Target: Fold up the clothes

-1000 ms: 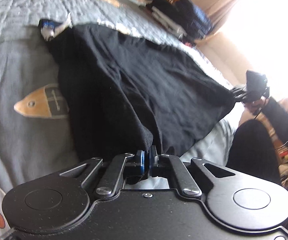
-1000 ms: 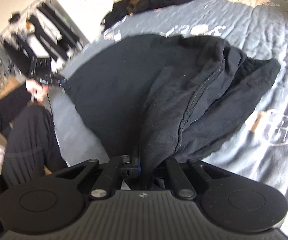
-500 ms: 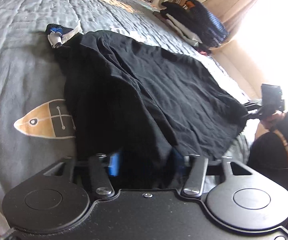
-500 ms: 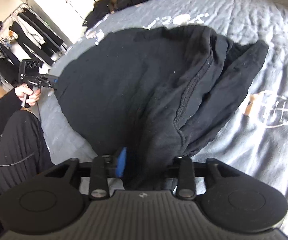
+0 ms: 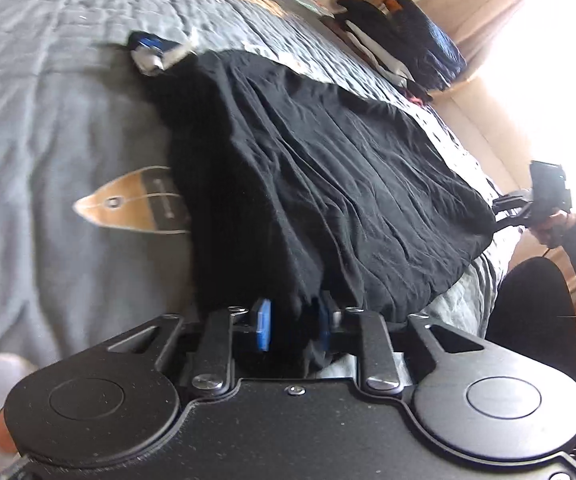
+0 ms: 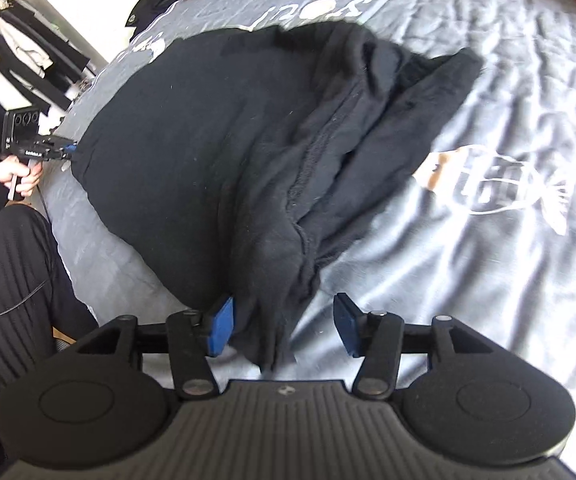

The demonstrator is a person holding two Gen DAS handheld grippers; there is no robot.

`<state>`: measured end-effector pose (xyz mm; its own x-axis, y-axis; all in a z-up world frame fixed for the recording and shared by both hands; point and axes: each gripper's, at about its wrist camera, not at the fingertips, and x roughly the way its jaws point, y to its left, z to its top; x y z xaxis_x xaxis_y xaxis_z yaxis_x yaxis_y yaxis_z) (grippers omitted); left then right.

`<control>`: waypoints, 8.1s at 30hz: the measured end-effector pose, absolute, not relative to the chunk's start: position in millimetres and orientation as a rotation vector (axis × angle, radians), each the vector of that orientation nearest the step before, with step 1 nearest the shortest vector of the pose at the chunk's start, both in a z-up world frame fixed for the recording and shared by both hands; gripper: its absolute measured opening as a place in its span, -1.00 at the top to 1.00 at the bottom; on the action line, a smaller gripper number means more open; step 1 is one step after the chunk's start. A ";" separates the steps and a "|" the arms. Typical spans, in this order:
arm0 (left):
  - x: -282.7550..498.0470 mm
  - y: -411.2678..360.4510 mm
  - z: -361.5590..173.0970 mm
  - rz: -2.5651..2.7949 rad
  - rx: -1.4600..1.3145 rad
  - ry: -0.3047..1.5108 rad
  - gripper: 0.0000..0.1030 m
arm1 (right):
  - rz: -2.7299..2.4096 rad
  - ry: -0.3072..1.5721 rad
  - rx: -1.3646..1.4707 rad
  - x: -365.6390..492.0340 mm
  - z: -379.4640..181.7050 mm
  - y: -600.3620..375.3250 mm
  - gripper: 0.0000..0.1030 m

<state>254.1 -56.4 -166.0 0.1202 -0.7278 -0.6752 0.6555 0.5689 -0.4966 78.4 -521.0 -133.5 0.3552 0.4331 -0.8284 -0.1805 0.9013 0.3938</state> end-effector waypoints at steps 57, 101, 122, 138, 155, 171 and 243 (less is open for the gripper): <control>255.6 -222.9 -182.6 -0.531 -0.048 0.812 -0.88 | -0.126 0.834 0.423 198.8 -178.9 -580.7 -0.51; 238.1 -231.9 -158.6 -0.562 -0.032 0.755 -0.89 | 0.247 0.715 0.343 198.2 -114.2 -449.6 -0.30; 242.5 -236.0 -168.1 -0.553 0.039 0.804 -0.89 | 0.201 0.679 0.215 259.2 -117.1 -452.8 -0.36; 253.8 -235.1 -175.1 -0.560 0.011 0.839 -0.89 | 0.328 0.885 -0.303 326.6 -170.0 -393.0 -0.38; 259.1 -229.1 -172.1 -0.559 -0.034 0.848 -0.89 | 0.298 0.972 -0.180 360.3 -155.1 -432.2 -0.27; 257.7 -229.1 -170.1 -0.567 -0.035 0.845 -0.89 | 0.276 0.857 -0.241 350.0 -132.3 -426.7 0.86; 163.2 -237.0 -184.3 -0.473 0.160 0.809 -0.92 | 0.069 0.860 0.164 122.9 -170.4 -346.2 -0.58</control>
